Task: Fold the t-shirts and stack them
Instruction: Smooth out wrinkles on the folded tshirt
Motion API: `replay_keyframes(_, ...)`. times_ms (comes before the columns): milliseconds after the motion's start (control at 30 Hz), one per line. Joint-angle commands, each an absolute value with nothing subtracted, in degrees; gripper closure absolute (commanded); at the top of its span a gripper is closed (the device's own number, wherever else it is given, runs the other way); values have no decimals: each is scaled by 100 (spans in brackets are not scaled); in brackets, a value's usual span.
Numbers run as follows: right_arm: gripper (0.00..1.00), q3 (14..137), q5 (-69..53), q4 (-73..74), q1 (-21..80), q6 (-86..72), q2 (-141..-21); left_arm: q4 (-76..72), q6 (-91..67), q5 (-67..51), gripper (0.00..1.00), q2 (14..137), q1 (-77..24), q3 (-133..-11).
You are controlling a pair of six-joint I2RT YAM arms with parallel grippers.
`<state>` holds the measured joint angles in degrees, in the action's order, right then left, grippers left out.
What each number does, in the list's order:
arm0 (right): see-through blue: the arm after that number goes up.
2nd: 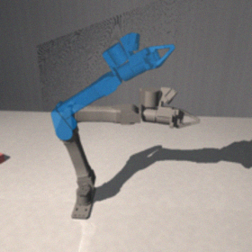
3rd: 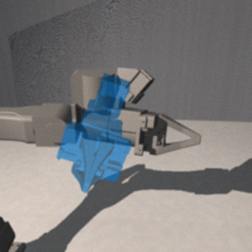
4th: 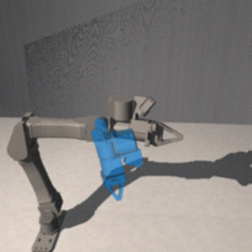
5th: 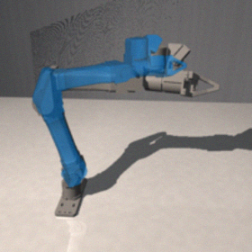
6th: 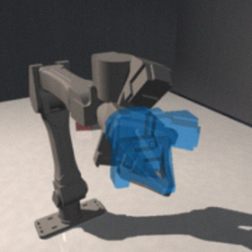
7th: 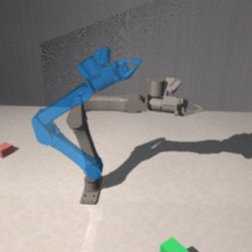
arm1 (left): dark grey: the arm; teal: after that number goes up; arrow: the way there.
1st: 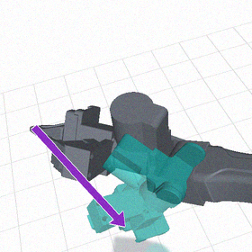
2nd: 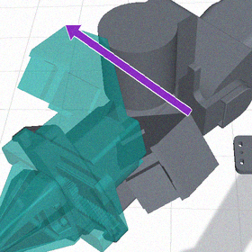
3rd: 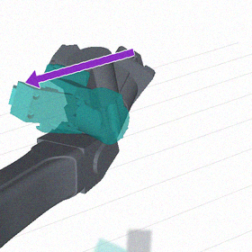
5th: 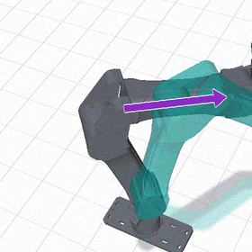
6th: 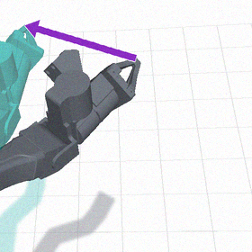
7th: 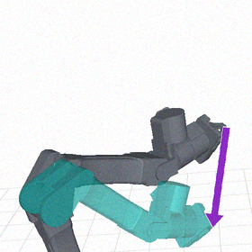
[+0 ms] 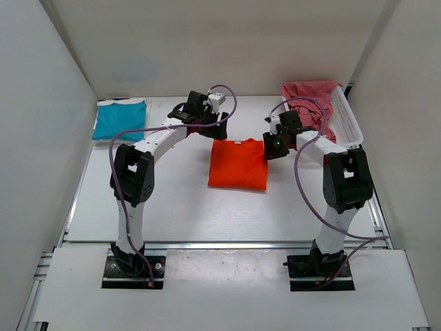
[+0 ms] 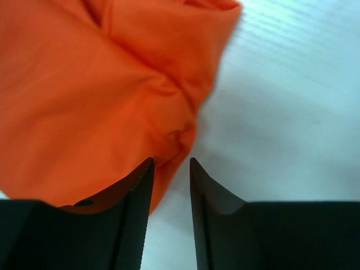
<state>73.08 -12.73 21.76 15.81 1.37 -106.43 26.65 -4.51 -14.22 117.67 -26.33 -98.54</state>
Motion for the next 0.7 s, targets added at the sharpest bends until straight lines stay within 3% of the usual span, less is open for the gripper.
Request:
replay_keyframes(0, 62, 7795, -1502, 1978, 1450, 184, -10827, 2680, -185, -1573, 18, 12058, -2619, -10090)
replay_keyframes(300, 56, 7893, -2029, 1925, 1450, 115, -11030, 2795, -114, -1415, 17, 12340, -2663, -10081)
replay_keyframes(433, 58, 8077, -1961, 1934, 1520, 70, -11241, 2742, -79, -1327, 25, 12559, -2698, -10274)
replay_keyframes(667, 60, 8261, -1530, 1925, 1503, 140, -11513, 2698, -97, -1556, 48, 12647, -2707, -10248)
